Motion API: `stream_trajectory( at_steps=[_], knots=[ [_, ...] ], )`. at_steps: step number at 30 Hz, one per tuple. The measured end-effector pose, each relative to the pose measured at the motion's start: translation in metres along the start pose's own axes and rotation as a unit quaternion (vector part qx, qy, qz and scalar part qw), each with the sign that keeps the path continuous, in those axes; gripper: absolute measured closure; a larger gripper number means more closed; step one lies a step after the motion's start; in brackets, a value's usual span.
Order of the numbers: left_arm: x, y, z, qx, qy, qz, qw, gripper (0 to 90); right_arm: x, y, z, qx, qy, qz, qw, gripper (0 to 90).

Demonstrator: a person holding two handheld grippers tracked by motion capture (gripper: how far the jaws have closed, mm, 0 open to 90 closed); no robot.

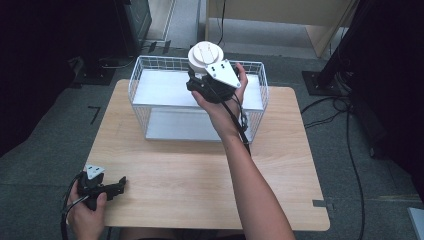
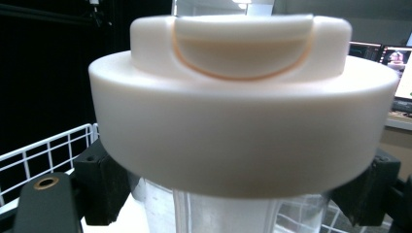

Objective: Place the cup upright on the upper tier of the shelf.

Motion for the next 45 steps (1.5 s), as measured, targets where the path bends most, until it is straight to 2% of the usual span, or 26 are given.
stream_trajectory(
  at_steps=[6, 12, 14, 15, 19, 22, 26, 27, 28, 30, 31, 32, 33, 36, 40, 45],
  knots=[
    [0.000, 0.000, 0.000, 0.000, 0.000, 0.000, 1.0000, 0.0, -0.016, 0.000, 0.000, 0.000, 0.006, 0.008, 0.9999, 15.6],
    [0.000, 0.000, 0.000, 0.000, -0.001, 0.000, 1.0000, 0.0, -0.025, -0.002, 0.001, -0.003, 0.010, 0.011, 0.9999, 15.5],
    [0.000, 0.000, 0.000, 0.000, 0.000, 0.000, 1.0000, 0.0, -0.028, -0.006, 0.001, -0.010, 0.011, 0.014, 0.9998, 15.5],
    [0.000, 0.000, 0.000, 0.000, 0.000, 0.000, 1.0000, 0.0, -0.031, -0.010, 0.002, -0.028, 0.014, 0.017, 0.9994, 15.5],
    [0.000, 0.000, 0.000, 0.000, 0.000, 0.000, 1.0000, 0.0, -0.033, -0.017, 0.004, -0.045, 0.013, 0.016, 0.9988, 15.5],
    [0.000, 0.000, 0.000, 0.000, 0.000, 0.000, 1.0000, 0.0, -0.033, -0.018, 0.004, -0.044, 0.014, 0.014, 0.9988, 15.5],
    [0.000, 0.000, 0.000, 0.000, 0.000, 0.000, 1.0000, 0.0, -0.032, -0.019, 0.003, -0.050, 0.021, 0.006, 0.9985, 13.9],
    [0.000, 0.000, 0.000, 0.000, 0.000, 0.000, 1.0000, 0.0, -0.031, -0.020, 0.003, -0.057, 0.017, 0.000, 0.9983, 11.3],
    [0.000, 0.000, 0.000, 0.000, 0.000, 0.000, 1.0000, 0.0, -0.029, -0.022, 0.001, -0.078, 0.016, -0.022, 0.9966, 1.5],
    [0.000, 0.000, 0.000, 0.000, 0.000, 0.000, 1.0000, 0.0, -0.028, -0.022, 0.001, -0.084, 0.017, -0.029, 0.9959, 0.0],
    [0.000, 0.000, 0.000, 0.000, 0.000, 0.000, 1.0000, 0.0, -0.027, -0.021, 0.000, -0.084, 0.021, -0.029, 0.9958, 0.0],
    [0.000, 0.000, 0.000, 0.000, 0.000, 0.000, 1.0000, 0.0, -0.026, -0.021, 0.001, -0.077, 0.023, -0.027, 0.9964, 0.0],
    [0.000, 0.000, 0.000, 0.000, 0.000, 0.000, 1.0000, 0.0, -0.024, -0.020, 0.002, -0.060, 0.029, -0.022, 0.9975, 0.0],
    [0.000, 0.000, 0.000, 0.000, -0.001, 0.000, 1.0000, 0.0, -0.019, -0.020, 0.006, -0.047, 0.031, -0.012, 0.9983, 0.0],
    [0.000, 0.000, 0.000, 0.000, 0.000, 0.000, 1.0000, 0.0, -0.009, -0.022, 0.013, -0.056, 0.025, -0.016, 0.9980, 0.0],
    [0.000, 0.000, 0.000, 0.000, -0.001, 0.000, 1.0000, 0.0, 0.009, -0.027, 0.030, -0.050, 0.030, -0.018, 0.9981, 0.0]
  ],
)
Point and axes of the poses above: each handheld gripper's, and its own axes: x roughly backward along the jaws, z roughly out of its underside, y roughly to its left, the point moved 1 cm from there along -x, roughly forward along the jaws, and after that the axes turned 4 degrees about -y, right-handed, at the moved point
